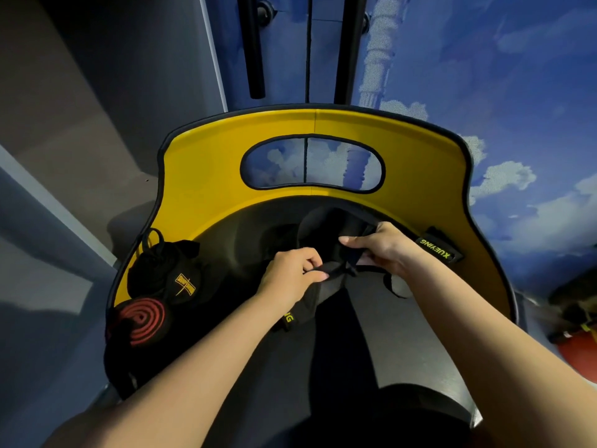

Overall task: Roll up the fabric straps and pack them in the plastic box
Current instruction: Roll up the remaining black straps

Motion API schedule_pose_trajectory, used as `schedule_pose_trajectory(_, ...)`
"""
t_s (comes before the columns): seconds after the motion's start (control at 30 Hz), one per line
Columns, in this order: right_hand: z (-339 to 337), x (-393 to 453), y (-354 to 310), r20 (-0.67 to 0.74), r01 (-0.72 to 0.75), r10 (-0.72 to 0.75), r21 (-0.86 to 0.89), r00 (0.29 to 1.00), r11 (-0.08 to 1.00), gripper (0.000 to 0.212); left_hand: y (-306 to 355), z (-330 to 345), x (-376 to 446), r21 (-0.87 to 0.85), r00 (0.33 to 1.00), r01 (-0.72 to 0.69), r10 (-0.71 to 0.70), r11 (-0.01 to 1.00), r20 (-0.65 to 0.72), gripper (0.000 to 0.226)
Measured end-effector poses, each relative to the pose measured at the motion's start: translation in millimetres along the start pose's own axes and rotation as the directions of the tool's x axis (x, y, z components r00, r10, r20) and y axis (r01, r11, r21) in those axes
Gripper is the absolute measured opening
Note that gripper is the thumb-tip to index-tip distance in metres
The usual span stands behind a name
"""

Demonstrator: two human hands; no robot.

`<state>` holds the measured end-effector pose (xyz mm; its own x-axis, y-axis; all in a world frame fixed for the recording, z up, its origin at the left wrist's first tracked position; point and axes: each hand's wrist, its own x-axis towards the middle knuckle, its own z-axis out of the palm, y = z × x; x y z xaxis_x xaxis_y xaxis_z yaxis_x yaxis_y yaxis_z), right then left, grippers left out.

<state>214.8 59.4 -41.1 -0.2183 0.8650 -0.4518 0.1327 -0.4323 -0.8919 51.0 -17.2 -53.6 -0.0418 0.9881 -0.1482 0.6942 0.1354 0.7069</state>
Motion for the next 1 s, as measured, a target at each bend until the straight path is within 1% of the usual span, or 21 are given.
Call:
schedule_pose_trajectory(0.07,1,3,3,-0.027,0.019,-0.019,-0.016,0.999,1.000,0.009,2,-6,0,-0.023,1.000,-0.006,0.006,1.000,-0.007,0.009)
schedule_pose_trajectory(0.13,0,6,5,-0.097,0.024,-0.028,-0.037,0.995,0.999,0.012,3,-15,0,-0.004,1.000,-0.020,0.020,1.000,-0.004,0.009)
schedule_pose_trajectory(0.23,-11,14,9,-0.245,0.010,-0.040,-0.124,0.969,0.992,0.039,-1,-33,-2,0.009,0.999,-0.038,0.038,0.999,-0.002,0.012)
schedule_pose_trajectory(0.3,-18,15,10,-0.262,-0.022,-0.049,-0.264,0.964,0.964,0.042,-5,-45,-2,-0.076,0.999,-0.037,0.035,0.996,-0.020,0.011)
schedule_pose_trajectory(0.37,-21,11,7,-0.233,-0.057,-0.042,-0.401,0.972,0.915,0.037,-6,-57,-1,-0.207,0.999,-0.035,0.032,0.978,-0.018,0.009)
schedule_pose_trajectory(0.4,-21,9,5,-0.212,-0.068,-0.039,-0.473,0.976,0.879,0.036,-5,-63,-1,-0.255,0.999,-0.042,0.041,0.966,-0.009,0.009)
schedule_pose_trajectory(0.43,-20,6,1,-0.187,-0.063,-0.057,-0.577,0.981,0.814,0.037,-6,-68,0,-0.282,0.999,-0.052,0.053,0.958,-0.002,0.008)
schedule_pose_trajectory(0.47,-18,2,-3,-0.159,-0.040,-0.105,-0.710,0.982,0.703,0.042,-6,-72,1,-0.295,0.998,-0.062,0.064,0.953,-0.003,0.007)
schedule_pose_trajectory(0.5,-15,-2,-7,-0.130,0.003,-0.195,-0.825,0.972,0.566,0.047,-8,-75,2,-0.300,0.997,-0.071,0.071,0.951,-0.010,0.008)
schedule_pose_trajectory(0.53,-11,-6,-13,-0.084,0.076,-0.319,-0.886,0.944,0.458,0.052,-8,-78,2,-0.301,0.997,-0.073,0.071,0.951,-0.019,0.008)
schedule_pose_trajectory(0.57,-5,-11,-18,-0.012,0.180,-0.426,-0.895,0.905,0.407,0.053,-8,-79,2,-0.304,0.997,-0.070,0.063,0.950,-0.032,0.008)
schedule_pose_trajectory(0.6,1,-17,-24,0.076,0.297,-0.476,-0.862,0.876,0.411,0.050,-7,-80,2,-0.316,0.997,-0.068,0.054,0.946,-0.053,0.008)
schedule_pose_trajectory(0.63,8,-23,-28,0.168,0.412,-0.474,-0.777,0.864,0.476,0.045,-6,-81,3,-0.332,0.996,-0.068,0.043,0.941,-0.083,0.008)
schedule_pose_trajectory(0.67,14,-27,-30,0.263,0.476,-0.416,-0.666,0.871,0.575,0.040,-4,-81,3,-0.357,0.993,-0.071,0.031,0.931,-0.117,0.009)
schedule_pose_trajectory(0.7,22,-33,-29,0.356,0.494,-0.347,-0.543,0.868,0.679,0.035,-3,-82,4,-0.391,0.989,-0.070,0.013,0.918,-0.147,0.009)
schedule_pose_trajectory(0.73,28,-35,-25,0.416,0.484,-0.304,-0.449,0.857,0.751,0.031,-1,-83,5,-0.436,0.986,-0.064,-0.009,0.898,-0.164,0.010)
schedule_pose_trajectory(0.8,39,-34,-13,0.454,0.459,-0.300,-0.294,0.839,0.839,0.032,3,-87,6,-0.524,0.986,-0.030,-0.061,0.851,-0.156,0.008)
schedule_pose_trajectory(0.87,48,-29,-5,0.423,0.386,-0.293,-0.151,0.857,0.910,0.051,7,-91,5,-0.630,0.994,-0.022,-0.050,0.776,-0.096,0.005)
schedule_pose_trajectory(0.9,51,-27,-3,0.410,0.354,-0.287,-0.096,0.866,0.930,0.054,8,-92,5,-0.689,0.998,-0.031,-0.011,0.724,-0.057,0.006)
schedule_pose_trajectory(0.93,52,-24,-2,0.404,0.353,-0.300,-0.061,0.864,0.934,0.052,8,-93,5,-0.739,0.999,-0.046,0.040,0.672,-0.025,0.007)
schedule_pose_trajectory(1.0,53,-24,-4,0.428,0.423,-0.358,-0.064,0.830,0.904,0.045,7,-95,4,-0.825,0.988,-0.077,0.156,0.560,0.014,0.004)
